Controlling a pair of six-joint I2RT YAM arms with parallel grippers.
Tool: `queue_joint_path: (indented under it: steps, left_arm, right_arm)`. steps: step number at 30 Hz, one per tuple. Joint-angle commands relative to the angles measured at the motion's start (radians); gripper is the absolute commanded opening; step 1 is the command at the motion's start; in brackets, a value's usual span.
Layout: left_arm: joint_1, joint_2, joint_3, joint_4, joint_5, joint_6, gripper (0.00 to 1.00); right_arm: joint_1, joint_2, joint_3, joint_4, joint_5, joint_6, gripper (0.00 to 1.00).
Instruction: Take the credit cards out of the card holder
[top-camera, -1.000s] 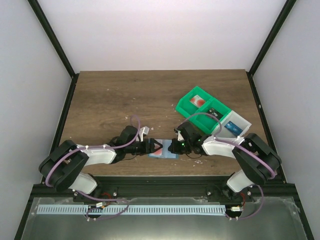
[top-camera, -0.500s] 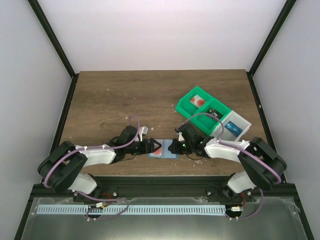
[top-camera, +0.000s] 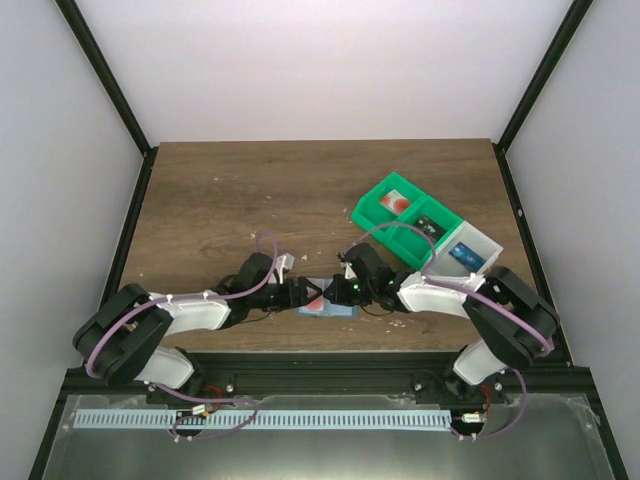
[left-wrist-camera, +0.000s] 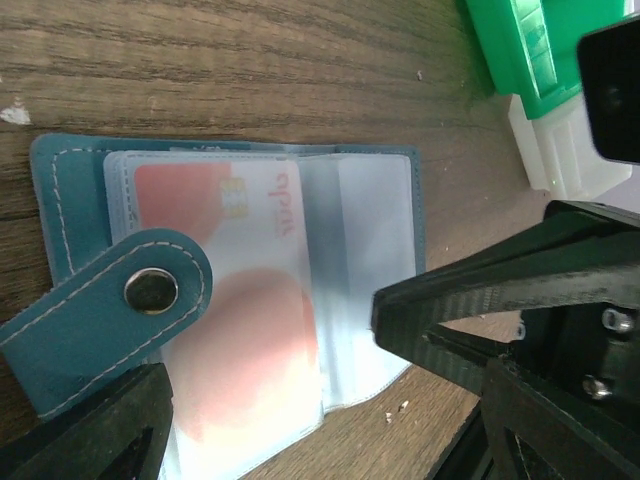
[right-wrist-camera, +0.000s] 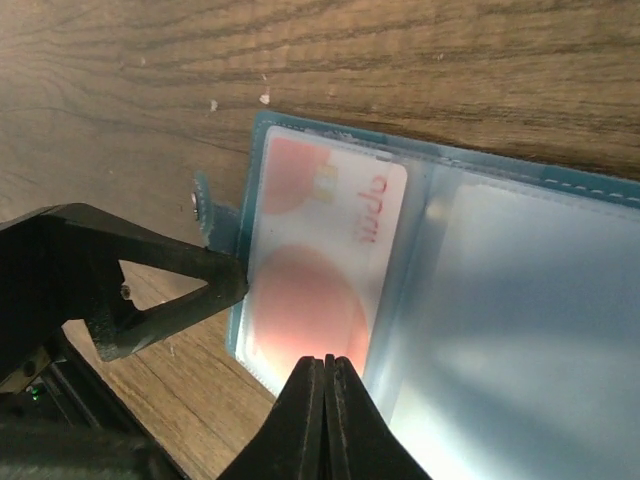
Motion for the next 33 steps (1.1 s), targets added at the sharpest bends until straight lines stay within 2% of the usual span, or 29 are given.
queue_joint_path:
  steps: [1,14,25,33]
  left_arm:
    - [0.004,-0.016,-0.016,0.022,-0.007,-0.005,0.86]
    - [0.007,-0.032,-0.018,0.023,-0.006,-0.002,0.87]
    - [0.007,-0.066,0.016,-0.071,-0.06,0.033,0.88]
    - [0.007,-0.055,0.007,-0.041,-0.038,0.025,0.88]
  right_arm:
    - [0.007,0.058,0.038,0.048,-0.02,0.015,0.0]
    - [0.007,0.161,-0.038,0.055,0.045,0.023,0.01]
    - [0.007,0.162,-0.064,0.071,0.053,0.032,0.01]
    - [0.007,0.164,-0.064,0.079,0.049,0.032,0.0]
